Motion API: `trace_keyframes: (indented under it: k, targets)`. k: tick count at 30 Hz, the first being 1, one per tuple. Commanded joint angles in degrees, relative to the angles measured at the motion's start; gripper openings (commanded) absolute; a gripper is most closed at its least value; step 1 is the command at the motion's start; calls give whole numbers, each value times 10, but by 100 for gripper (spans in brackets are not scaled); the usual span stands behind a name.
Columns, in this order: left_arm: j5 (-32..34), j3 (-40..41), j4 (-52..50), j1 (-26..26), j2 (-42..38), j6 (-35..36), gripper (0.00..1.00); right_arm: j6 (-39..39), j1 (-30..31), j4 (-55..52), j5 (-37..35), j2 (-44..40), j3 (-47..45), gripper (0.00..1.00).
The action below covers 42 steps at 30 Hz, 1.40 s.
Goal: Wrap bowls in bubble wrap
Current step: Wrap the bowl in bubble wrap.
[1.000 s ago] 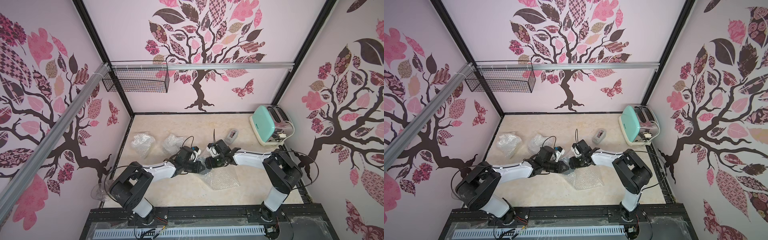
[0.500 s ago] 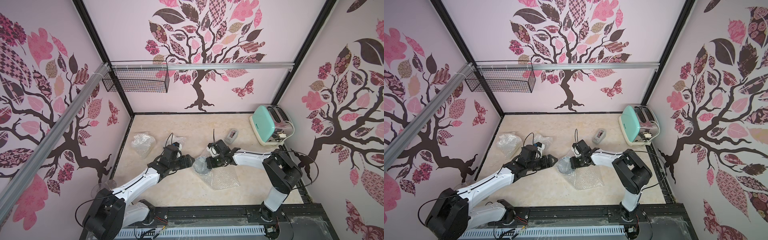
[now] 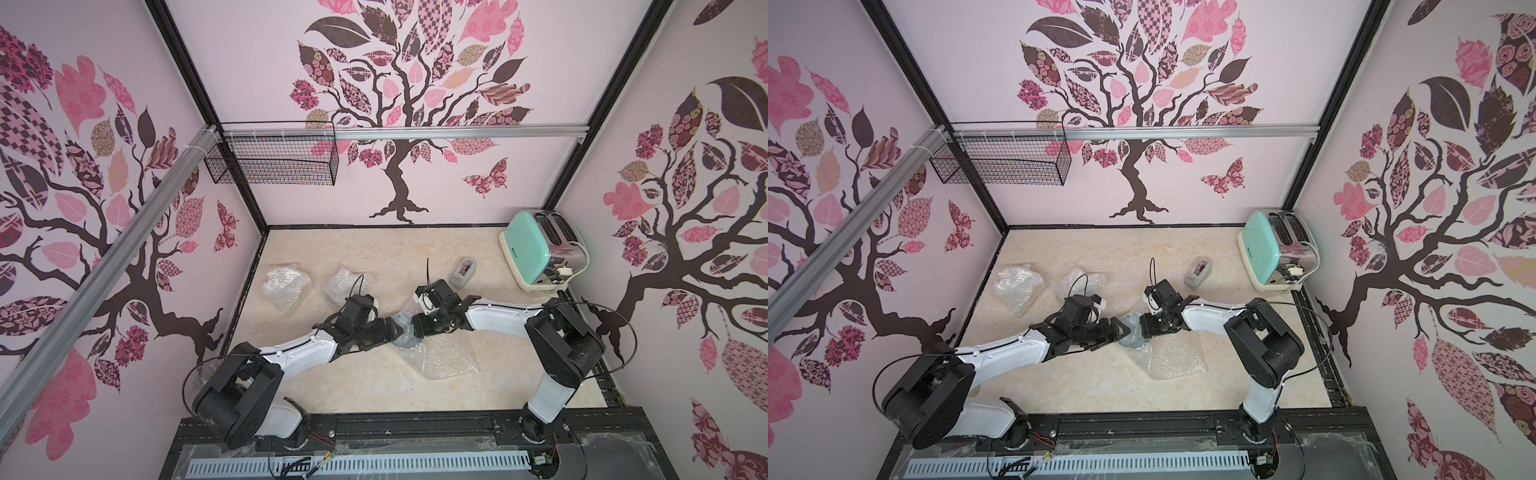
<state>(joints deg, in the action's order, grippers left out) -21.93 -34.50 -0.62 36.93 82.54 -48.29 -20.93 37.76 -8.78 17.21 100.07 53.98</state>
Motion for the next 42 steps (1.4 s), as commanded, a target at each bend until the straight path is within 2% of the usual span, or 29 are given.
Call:
trace_keyframes:
  k: [1,10,16,21,22,23,27,29,30,32,34,38,42]
  targets:
    - [7,-3,24,16,24,-2,77,3,1,-13,-4,-6,-3,53]
    - [70,-41,-17,16,103,11,64,1,1,-21,-18,-45,-8,55]
    - [77,-66,-61,16,123,44,56,18,-17,-38,-101,-138,-18,68]
    - [80,-68,-105,6,104,77,52,-17,-105,23,-92,-207,-60,83]
    - [76,-69,-114,0,101,85,51,-26,-120,39,-103,-217,-70,95]
    - [72,-72,-124,-8,101,93,51,-34,-129,53,-122,-227,-79,100]
    - [58,-79,-144,-33,102,114,46,-47,-136,88,-206,-255,-103,100]
    - [60,-88,-154,-36,106,121,45,-79,-136,109,-270,-266,-126,100]
    - [61,-93,-158,-36,109,124,44,-85,-141,125,-273,-270,-138,100]
    - [59,-104,-165,-36,116,131,43,-79,-158,156,-222,-273,-154,100]
    - [59,-115,-179,-36,120,140,41,-89,-170,167,-204,-265,-158,97]
    - [80,-130,-209,-36,124,157,39,-106,-201,178,-115,-222,-151,88]
    - [77,-136,-211,-35,137,162,36,-105,-205,190,-67,-172,-139,83]
